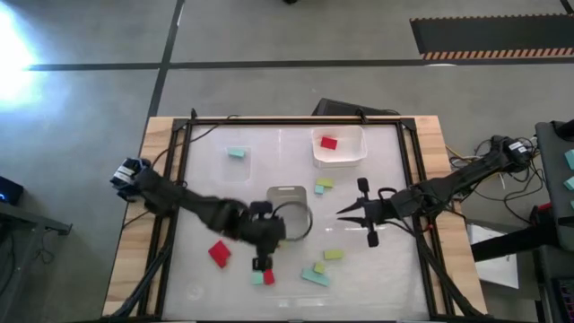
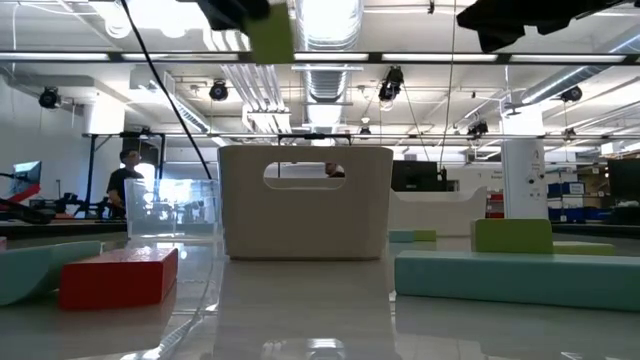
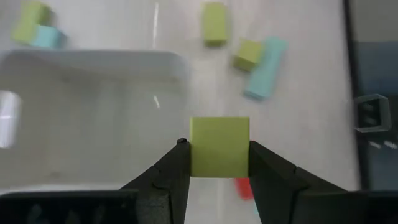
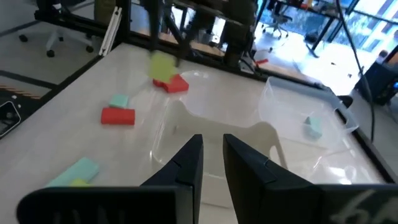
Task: Sort & place blocks by color
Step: Put the green block into the gray bin
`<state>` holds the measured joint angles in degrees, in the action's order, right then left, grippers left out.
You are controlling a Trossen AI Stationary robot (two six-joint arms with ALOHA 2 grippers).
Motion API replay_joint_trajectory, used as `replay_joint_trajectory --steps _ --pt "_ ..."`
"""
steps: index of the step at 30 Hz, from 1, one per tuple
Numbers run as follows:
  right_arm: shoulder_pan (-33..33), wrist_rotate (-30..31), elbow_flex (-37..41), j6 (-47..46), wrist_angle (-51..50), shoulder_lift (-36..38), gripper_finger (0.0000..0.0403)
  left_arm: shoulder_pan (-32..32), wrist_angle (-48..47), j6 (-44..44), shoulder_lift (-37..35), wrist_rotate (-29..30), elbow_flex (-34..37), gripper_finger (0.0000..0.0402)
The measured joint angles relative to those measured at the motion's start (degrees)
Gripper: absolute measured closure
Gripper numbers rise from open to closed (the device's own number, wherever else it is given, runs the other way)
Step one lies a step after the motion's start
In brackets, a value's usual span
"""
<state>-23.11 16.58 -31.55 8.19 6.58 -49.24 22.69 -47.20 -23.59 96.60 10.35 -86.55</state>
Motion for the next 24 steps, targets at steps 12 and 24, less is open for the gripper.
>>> replay_joint_trajectory --steps 12,24 --pt "0.00 -0.01 0.00 -1.09 -6.47 5.06 0.0351 -14.15 2.52 13.83 0.42 -1.90 -0.10 0.0281" --pt "0.02 0.00 0.18 -0.95 -6.77 4.56 0.0351 -20.66 11.80 18.42 0.42 -5.66 7.65 0.0281"
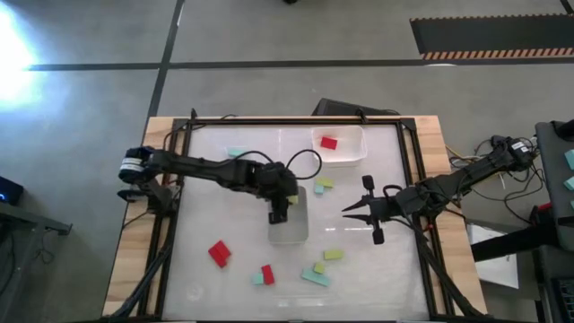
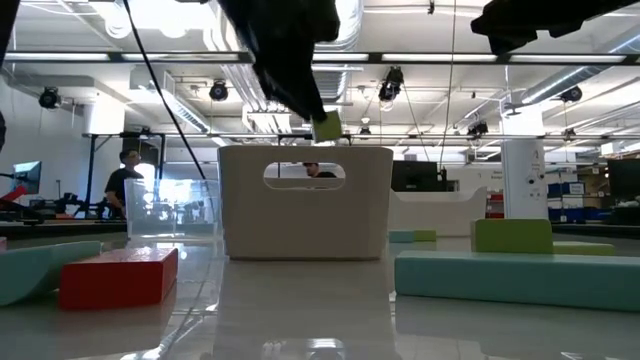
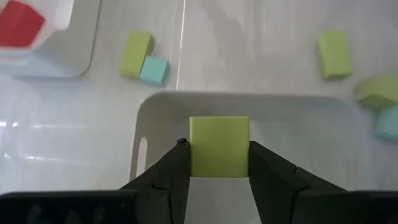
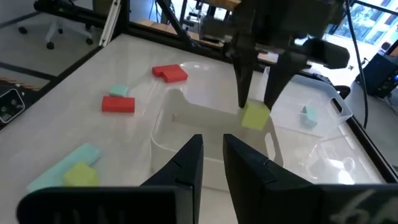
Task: Sort & place blocks by color
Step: Put the green block into the gray bin
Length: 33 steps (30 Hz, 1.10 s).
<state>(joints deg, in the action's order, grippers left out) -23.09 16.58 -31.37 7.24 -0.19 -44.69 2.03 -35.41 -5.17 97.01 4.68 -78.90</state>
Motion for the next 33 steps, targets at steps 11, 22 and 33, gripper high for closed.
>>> replay_joint_trajectory --steps 11,22,33 --pt "0.02 0.02 0.10 -0.14 0.05 -0.09 0.0351 -0.47 7.40 -0.11 4.49 -0.26 7.47 0.0281" --pt "0.02 0.04 0.13 -0.70 0.03 -0.43 0.0351 -0.54 8.34 0.00 8.48 0.18 7.38 0.0281" --pt "0.02 0.04 0.15 -1.95 0.03 -0.48 0.0351 -0.54 8.36 -0.08 8.37 0.25 7.35 0.0220"
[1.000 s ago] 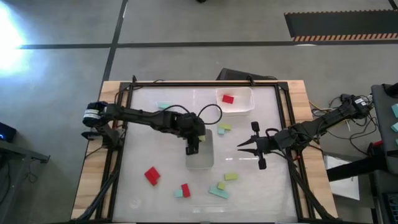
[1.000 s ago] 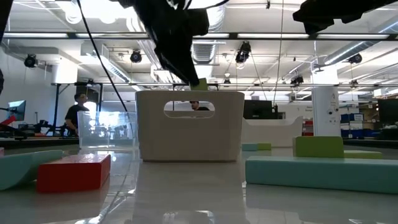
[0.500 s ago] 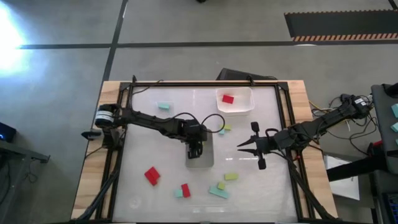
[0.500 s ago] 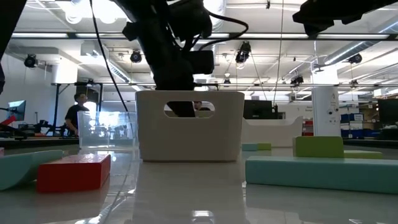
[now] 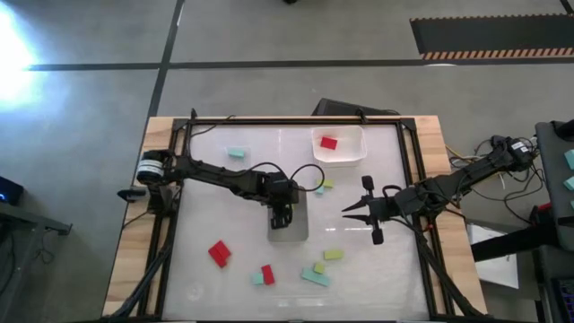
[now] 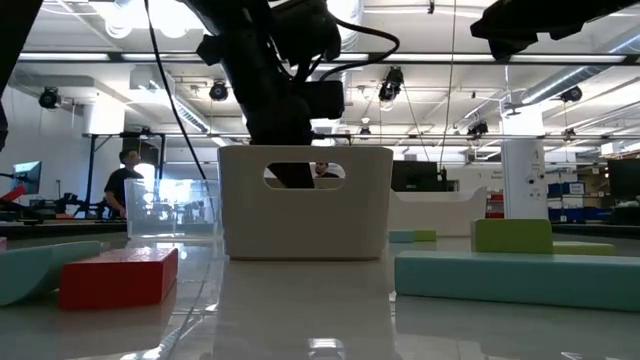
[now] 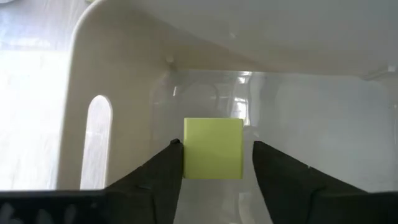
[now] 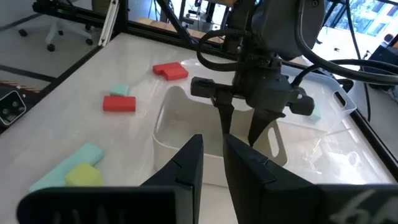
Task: Sort & place blocks by color
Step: Put the green block into the gray bin
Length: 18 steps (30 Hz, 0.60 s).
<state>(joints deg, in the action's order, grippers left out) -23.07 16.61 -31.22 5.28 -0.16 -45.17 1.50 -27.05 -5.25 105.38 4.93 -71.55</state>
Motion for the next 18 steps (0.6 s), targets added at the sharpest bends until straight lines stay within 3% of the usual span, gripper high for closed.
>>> replay_joint_trajectory --steps 9,18 --pt "0.00 0.01 0.00 -1.06 -0.01 0.00 0.0351 0.07 -1.11 0.06 -0.67 0.02 -1.33 0.0188" --pt "0.09 2.28 2.12 -4.45 0.46 -0.02 0.0351 2.47 0.95 0.08 -8.42 0.04 -1.28 0.0187"
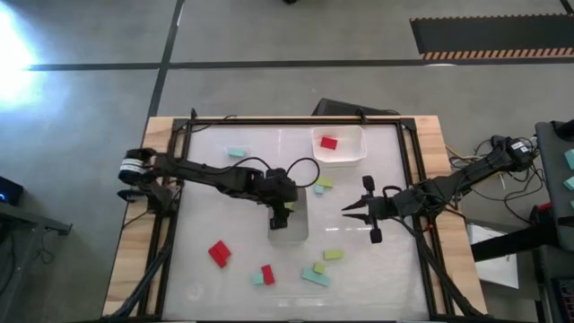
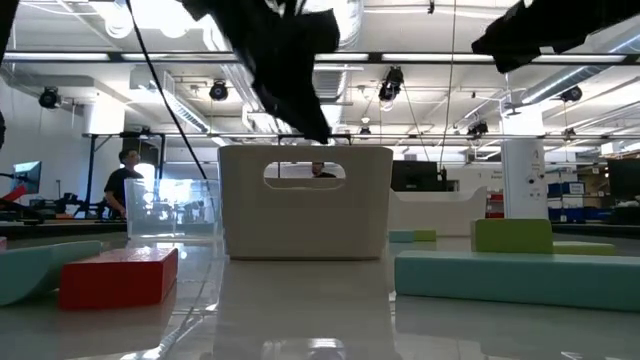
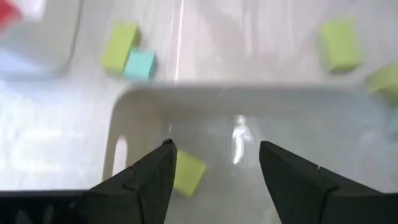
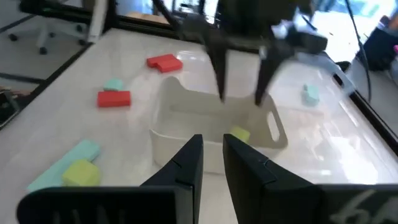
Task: Sort & place blocks by color
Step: Put the green block into the gray bin
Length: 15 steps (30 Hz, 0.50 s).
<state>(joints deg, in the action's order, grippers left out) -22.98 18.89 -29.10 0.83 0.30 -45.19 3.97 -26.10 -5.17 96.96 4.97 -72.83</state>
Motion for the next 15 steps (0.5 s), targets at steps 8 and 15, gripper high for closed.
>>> replay_joint_trajectory --steps 8,15 --pt "0.00 8.11 2.66 -8.62 0.03 -0.37 0.0351 6.28 15.02 5.20 -7.08 -0.01 4.85 0.0187" --pt "0.02 13.02 4.26 -18.44 0.84 -4.22 0.0351 8.88 22.27 16.91 -14.38 0.14 9.71 0.0187"
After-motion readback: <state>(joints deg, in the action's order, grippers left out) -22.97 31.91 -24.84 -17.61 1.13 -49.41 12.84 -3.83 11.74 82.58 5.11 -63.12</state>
